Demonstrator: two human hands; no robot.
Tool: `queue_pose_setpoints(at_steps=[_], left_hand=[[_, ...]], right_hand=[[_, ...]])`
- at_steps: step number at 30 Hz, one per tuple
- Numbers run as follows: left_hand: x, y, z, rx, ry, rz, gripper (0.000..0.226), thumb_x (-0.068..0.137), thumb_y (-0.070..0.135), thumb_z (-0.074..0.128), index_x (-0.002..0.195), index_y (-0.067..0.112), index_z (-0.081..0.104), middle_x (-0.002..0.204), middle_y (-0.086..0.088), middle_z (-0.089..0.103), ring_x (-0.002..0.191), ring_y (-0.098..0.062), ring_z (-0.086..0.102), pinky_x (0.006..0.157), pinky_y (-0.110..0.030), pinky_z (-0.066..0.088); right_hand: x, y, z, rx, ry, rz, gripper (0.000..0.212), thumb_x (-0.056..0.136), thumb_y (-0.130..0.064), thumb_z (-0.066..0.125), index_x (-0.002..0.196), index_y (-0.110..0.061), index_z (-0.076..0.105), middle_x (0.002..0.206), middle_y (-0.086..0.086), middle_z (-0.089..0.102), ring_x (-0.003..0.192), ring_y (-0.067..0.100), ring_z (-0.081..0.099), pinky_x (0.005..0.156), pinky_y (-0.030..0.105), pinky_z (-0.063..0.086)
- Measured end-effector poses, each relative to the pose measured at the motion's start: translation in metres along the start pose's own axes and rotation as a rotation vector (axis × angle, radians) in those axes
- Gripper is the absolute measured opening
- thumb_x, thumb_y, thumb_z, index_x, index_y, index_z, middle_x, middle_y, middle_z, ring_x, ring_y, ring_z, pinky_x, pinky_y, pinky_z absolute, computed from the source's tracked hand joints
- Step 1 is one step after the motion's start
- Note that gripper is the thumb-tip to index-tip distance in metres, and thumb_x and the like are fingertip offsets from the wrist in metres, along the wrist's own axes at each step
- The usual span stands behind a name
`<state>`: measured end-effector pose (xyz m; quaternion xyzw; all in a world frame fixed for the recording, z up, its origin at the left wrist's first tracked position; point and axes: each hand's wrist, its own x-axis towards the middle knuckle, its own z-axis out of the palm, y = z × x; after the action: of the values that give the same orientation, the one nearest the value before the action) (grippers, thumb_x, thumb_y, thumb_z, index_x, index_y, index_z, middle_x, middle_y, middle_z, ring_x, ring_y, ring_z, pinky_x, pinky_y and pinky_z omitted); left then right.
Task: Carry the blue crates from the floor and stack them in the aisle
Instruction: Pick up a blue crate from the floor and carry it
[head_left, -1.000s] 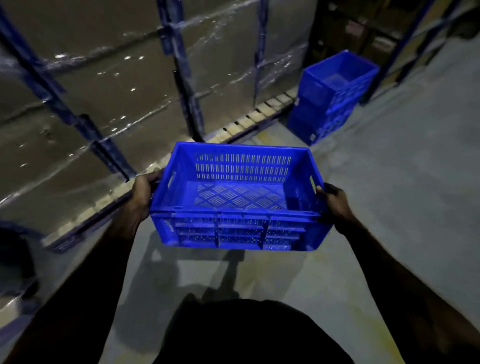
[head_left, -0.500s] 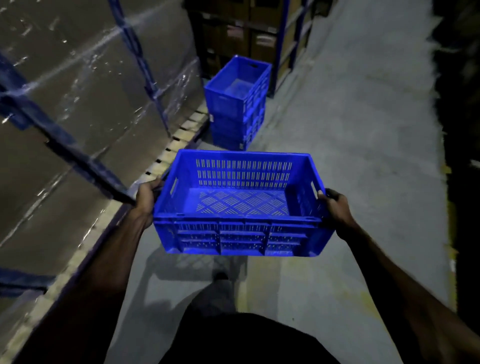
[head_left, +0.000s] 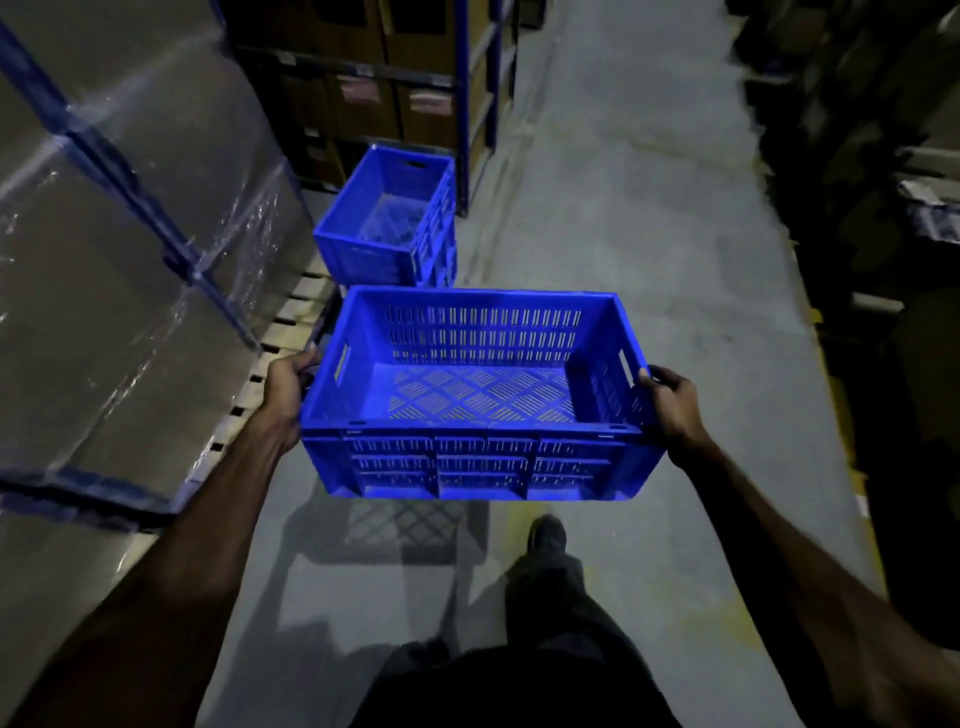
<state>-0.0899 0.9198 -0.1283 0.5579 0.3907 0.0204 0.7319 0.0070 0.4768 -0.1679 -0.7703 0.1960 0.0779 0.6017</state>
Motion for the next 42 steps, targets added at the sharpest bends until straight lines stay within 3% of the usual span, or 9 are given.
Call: queue_pose_setpoints(at_steps=[4,7,11,15,19,24,29,32,42], left_hand=[[0.049,0.020,0.046,-0.039,0.044,0.015,0.036,0.104,0.030,0.044,0.081,0.015,0.067,0.060,-0.003,0.066,0.042,-0.013,0.061,0.042,-0.016,0.048],[0.076,0.039,0.078,-0.042,0.057,0.012,0.058,0.103,0.028,0.042,0.058,0.017,0.075,0.054,0.000,0.068,0.043,-0.014,0.062,0.041,-0.017,0.048],[0.107,0.074,0.115,-0.083,0.153,0.035,0.029,0.101,0.028,0.044,0.086,0.015,0.066,0.060,0.000,0.068,0.044,-0.013,0.062,0.043,-0.017,0.049],[0.142,0.093,0.138,-0.150,0.199,0.048,0.028,0.099,0.033,0.048,0.085,0.019,0.067,0.062,0.003,0.069,0.055,-0.015,0.063,0.053,-0.021,0.050],[0.180,0.117,0.149,-0.232,0.302,0.078,0.030,0.095,0.038,0.053,0.075,0.021,0.067,0.066,0.001,0.066,0.065,-0.021,0.055,0.063,-0.033,0.043],[0.246,0.152,0.169,-0.286,0.309,0.090,0.047,0.097,0.035,0.054,0.058,0.018,0.073,0.072,-0.004,0.070,0.065,-0.022,0.062,0.064,-0.032,0.050],[0.324,0.194,0.183,-0.306,0.278,0.084,0.046,0.099,0.035,0.052,0.061,0.018,0.071,0.062,0.000,0.070,0.063,-0.019,0.061,0.060,-0.029,0.050],[0.370,0.224,0.194,-0.334,0.243,0.086,0.037,0.102,0.033,0.048,0.078,0.014,0.069,0.065,-0.001,0.072,0.061,-0.018,0.065,0.054,-0.022,0.053],[0.484,0.293,0.225,-0.455,0.263,0.099,0.065,0.105,0.026,0.040,0.053,0.019,0.077,0.063,0.002,0.073,0.049,-0.011,0.067,0.044,-0.017,0.050]], right_hand=[[0.081,-0.031,0.013,-0.003,-0.064,0.012,0.022,0.096,-0.029,0.058,0.108,-0.014,0.070,0.098,0.012,0.071,0.073,0.029,0.068,0.059,0.063,0.058],[0.139,-0.061,0.021,0.010,-0.111,0.013,0.019,0.097,-0.030,0.058,0.105,-0.017,0.069,0.096,0.011,0.068,0.071,0.027,0.066,0.049,0.055,0.058],[0.214,-0.114,0.028,-0.022,-0.182,-0.018,0.010,0.097,-0.031,0.058,0.100,-0.024,0.065,0.095,0.007,0.066,0.076,0.028,0.066,0.047,0.053,0.058],[0.285,-0.162,0.049,-0.063,-0.205,-0.074,0.020,0.096,-0.031,0.058,0.104,-0.018,0.070,0.093,0.011,0.069,0.071,0.028,0.066,0.056,0.060,0.058],[0.354,-0.199,0.085,-0.071,-0.226,-0.131,0.015,0.088,-0.032,0.061,0.084,-0.024,0.074,0.094,0.016,0.074,0.075,0.027,0.066,0.070,0.061,0.059],[0.435,-0.232,0.138,-0.126,-0.237,-0.186,0.015,0.086,-0.032,0.062,0.083,-0.023,0.073,0.086,0.007,0.074,0.078,0.024,0.067,0.083,0.051,0.059],[0.510,-0.270,0.195,-0.174,-0.179,-0.186,0.033,0.075,-0.048,0.061,0.088,-0.021,0.075,0.088,0.006,0.076,0.088,0.031,0.072,0.075,0.040,0.060],[0.553,-0.295,0.226,-0.200,-0.132,-0.184,0.046,0.070,-0.054,0.060,0.097,-0.020,0.076,0.093,0.005,0.076,0.092,0.028,0.071,0.089,0.044,0.057],[0.682,-0.375,0.333,-0.246,-0.177,-0.232,0.049,0.066,-0.058,0.058,0.093,-0.021,0.075,0.092,0.006,0.076,0.093,0.029,0.071,0.091,0.046,0.056]])
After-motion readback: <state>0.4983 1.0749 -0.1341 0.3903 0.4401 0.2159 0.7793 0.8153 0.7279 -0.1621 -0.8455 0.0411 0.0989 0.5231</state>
